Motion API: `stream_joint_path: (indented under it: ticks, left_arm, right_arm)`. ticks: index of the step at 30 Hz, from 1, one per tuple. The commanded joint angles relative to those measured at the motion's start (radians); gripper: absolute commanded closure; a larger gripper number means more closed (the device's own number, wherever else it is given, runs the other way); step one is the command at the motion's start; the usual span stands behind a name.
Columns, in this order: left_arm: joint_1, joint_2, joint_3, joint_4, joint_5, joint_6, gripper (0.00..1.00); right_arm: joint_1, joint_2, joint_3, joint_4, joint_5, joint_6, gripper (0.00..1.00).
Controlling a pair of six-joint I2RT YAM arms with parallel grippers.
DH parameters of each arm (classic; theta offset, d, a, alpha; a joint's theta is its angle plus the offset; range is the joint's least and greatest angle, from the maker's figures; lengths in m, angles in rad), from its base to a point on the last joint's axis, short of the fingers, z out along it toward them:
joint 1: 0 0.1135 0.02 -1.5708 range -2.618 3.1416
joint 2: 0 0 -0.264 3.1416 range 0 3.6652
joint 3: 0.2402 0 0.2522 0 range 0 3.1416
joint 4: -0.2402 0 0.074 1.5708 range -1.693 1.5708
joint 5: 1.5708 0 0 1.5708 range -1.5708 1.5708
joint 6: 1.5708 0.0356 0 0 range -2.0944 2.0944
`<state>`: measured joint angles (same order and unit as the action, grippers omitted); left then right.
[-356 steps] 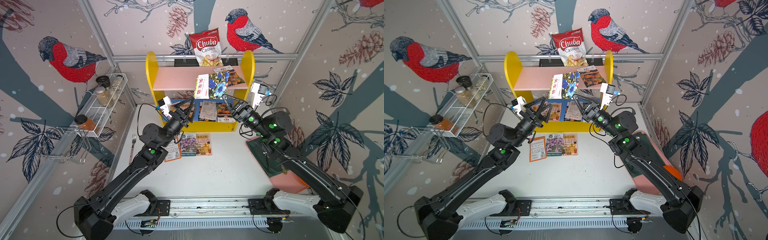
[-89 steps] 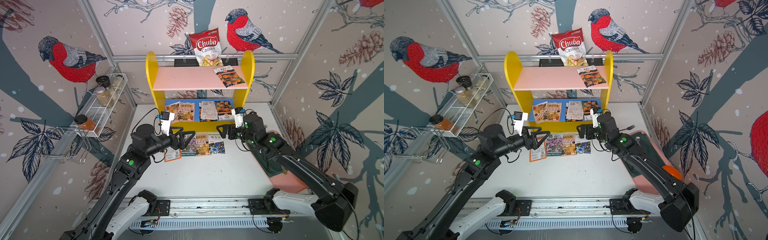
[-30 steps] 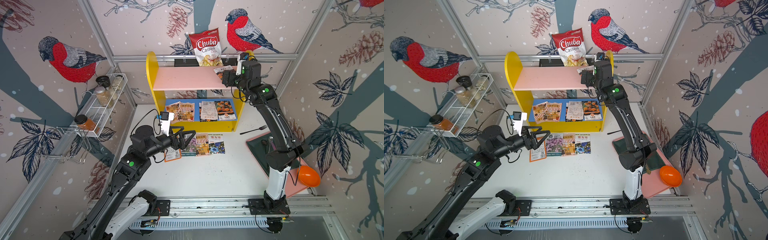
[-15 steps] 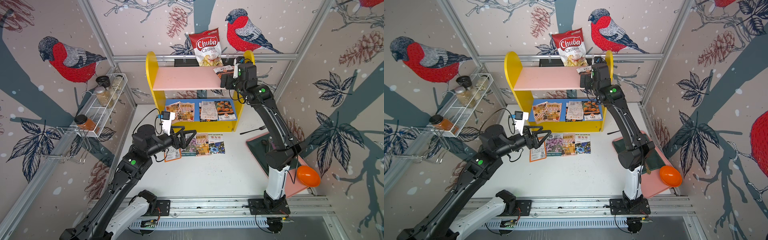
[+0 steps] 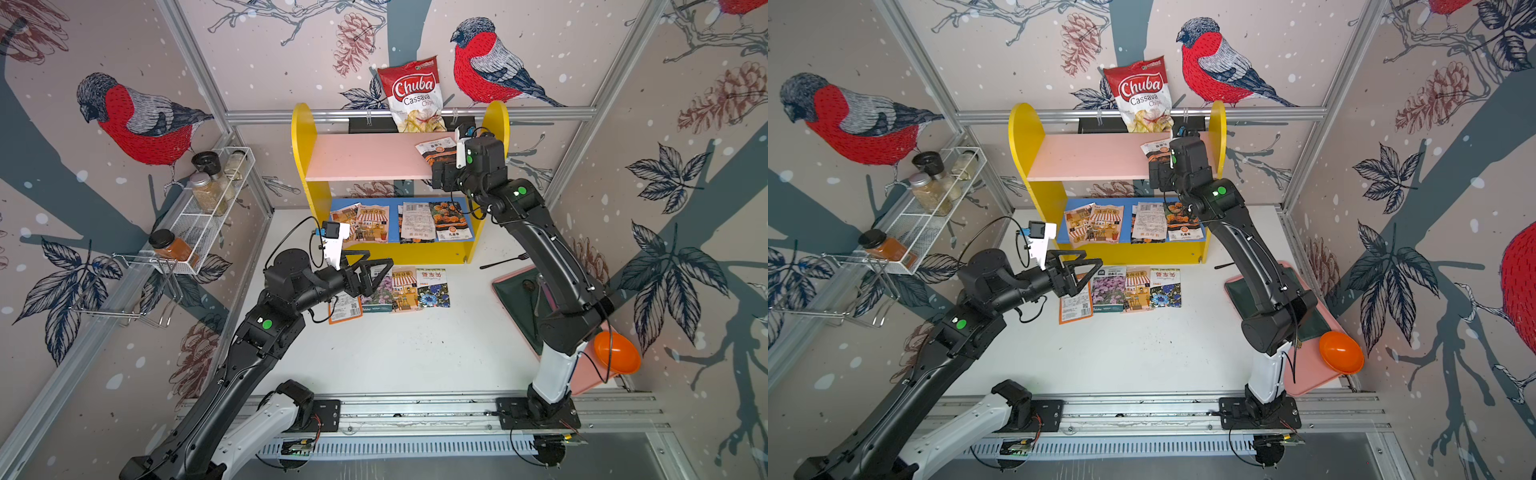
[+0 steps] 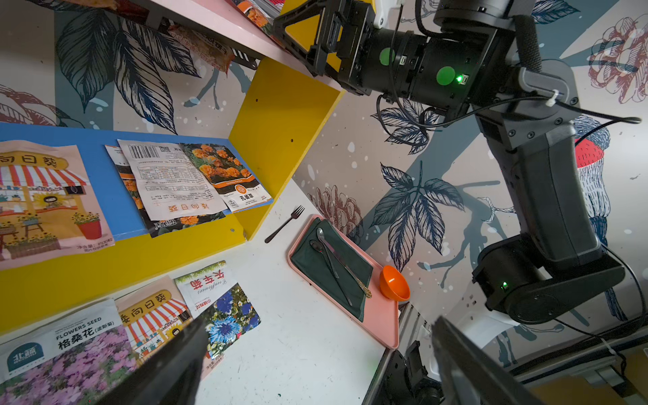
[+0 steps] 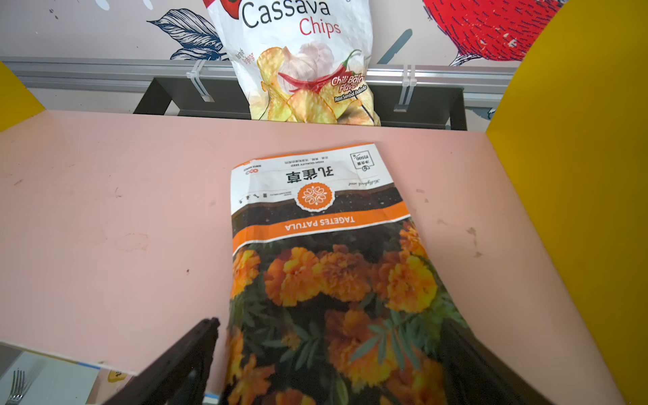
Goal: Take the seed bag off the shelf
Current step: Pick up the seed packet from the shelf.
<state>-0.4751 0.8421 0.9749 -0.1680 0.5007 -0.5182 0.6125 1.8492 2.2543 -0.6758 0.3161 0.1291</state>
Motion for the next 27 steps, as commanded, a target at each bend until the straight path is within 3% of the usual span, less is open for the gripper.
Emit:
stream_joint_path:
  ticks: [1,9,16,22,27]
  left_arm:
    - [-0.003,0.008,0.013,0.054,-0.002,0.007,0.01]
    - [-0.003,0.052,0.065,0.142,-0.007,-0.064,0.01]
    - [-0.011,0.113,0.080,0.275,-0.041,-0.204,0.01]
    - [-0.051,0.245,0.164,0.300,-0.122,-0.363,0.03]
    - [-0.077,0.365,0.224,0.373,-0.109,-0.472,0.03]
  right_arm:
    - [0.009,-0.028,-0.016,-0.002,0.029,-0.013,0.01]
    - [0.012,-0.063,-0.031,0.016,0.019,-0.007,0.00]
    - [0.010,-0.102,-0.042,0.037,-0.021,0.020,0.00]
    - [0.011,-0.248,-0.178,0.116,-0.079,0.053,0.00]
    - [0.008,-0.402,-0.361,0.182,-0.132,0.071,0.00]
